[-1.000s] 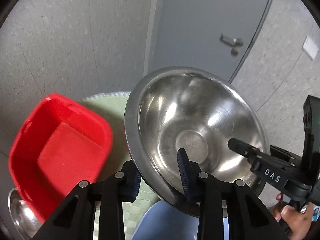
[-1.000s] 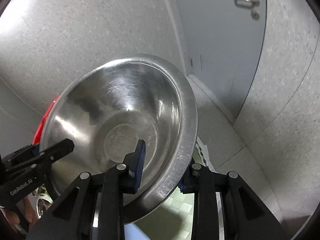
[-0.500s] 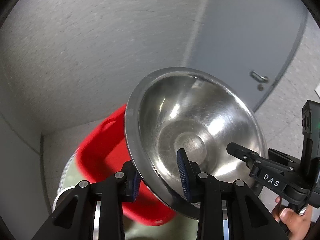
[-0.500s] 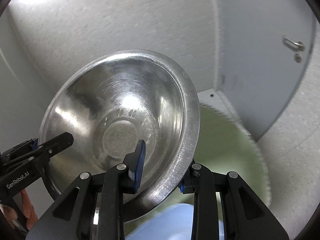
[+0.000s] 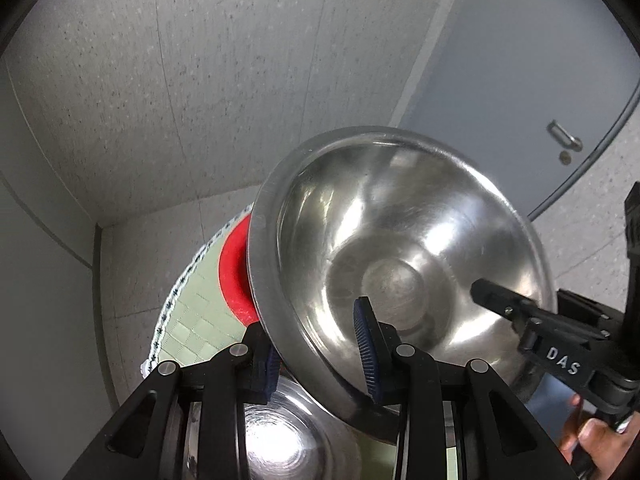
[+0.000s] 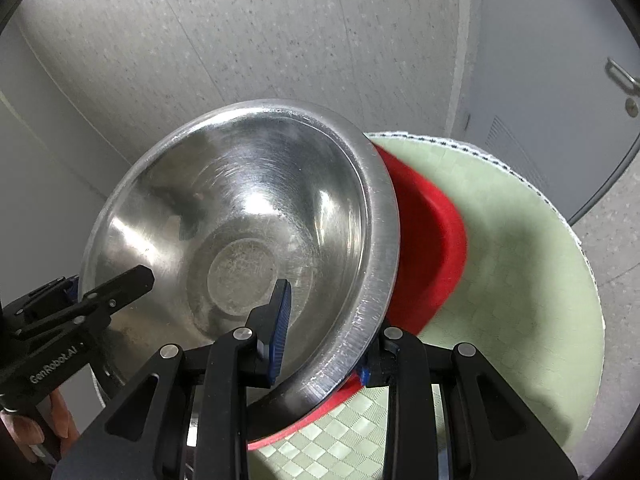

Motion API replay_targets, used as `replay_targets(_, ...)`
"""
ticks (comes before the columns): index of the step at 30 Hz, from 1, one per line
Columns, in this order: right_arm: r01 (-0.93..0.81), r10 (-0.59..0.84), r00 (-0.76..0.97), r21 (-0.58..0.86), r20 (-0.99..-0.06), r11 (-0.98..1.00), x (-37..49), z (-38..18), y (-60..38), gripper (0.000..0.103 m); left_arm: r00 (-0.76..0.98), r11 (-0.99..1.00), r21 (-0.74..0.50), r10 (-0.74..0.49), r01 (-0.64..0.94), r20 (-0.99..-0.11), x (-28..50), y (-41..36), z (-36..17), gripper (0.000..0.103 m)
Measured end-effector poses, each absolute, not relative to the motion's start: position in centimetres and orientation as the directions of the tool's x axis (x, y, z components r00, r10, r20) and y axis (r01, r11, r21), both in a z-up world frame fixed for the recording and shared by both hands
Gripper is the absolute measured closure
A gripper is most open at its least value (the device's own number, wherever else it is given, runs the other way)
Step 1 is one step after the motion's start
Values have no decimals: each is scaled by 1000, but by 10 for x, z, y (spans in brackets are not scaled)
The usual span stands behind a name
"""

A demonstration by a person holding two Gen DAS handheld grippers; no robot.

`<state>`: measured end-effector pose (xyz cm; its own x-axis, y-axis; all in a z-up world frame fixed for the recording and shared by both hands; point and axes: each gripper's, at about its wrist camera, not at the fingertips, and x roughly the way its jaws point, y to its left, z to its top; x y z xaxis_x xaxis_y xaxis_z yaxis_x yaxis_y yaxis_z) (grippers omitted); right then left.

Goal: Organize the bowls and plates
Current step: 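Lower the steel bowl into the red basin and open the right tool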

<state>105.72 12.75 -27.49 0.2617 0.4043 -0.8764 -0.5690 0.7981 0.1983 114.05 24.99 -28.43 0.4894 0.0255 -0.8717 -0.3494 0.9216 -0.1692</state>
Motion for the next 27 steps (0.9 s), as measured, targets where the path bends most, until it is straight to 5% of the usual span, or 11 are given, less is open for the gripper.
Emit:
replay_targets(6, -556, 371, 256, 178, -893, 812, 1064, -283, 136, 72, 494, 934, -158, 23, -321, -869, 1139, 247, -286, 71)
replay_targets(10, -561, 409, 242, 217, -880, 799, 1064, -277, 140, 54, 496, 936, -160, 18, -314, -868, 1135, 239, -276, 65)
replay_targets(13, -564, 423, 250, 224, -871, 794, 1060, -269, 140, 34, 504, 935, -162, 20, -314, -863, 1130, 234, -263, 50)
replay_targets(15, -565, 432, 253, 230, -866, 792, 1055, -265, 132, 31, 512, 933, -150, 41, -326, -858, 1127, 233, -257, 31)
replay_targets(18, -552, 435, 275, 230, -857, 801, 1050, -257, 121, 25, 524, 928, -167, 35, -332, -851, 1119, 231, -247, 23)
replay_targets(27, -454, 418, 393, 223, -819, 863, 1028, -237, 57, 21, 577, 961, -166, -6, -224, -817, 1092, 180, -219, 21)
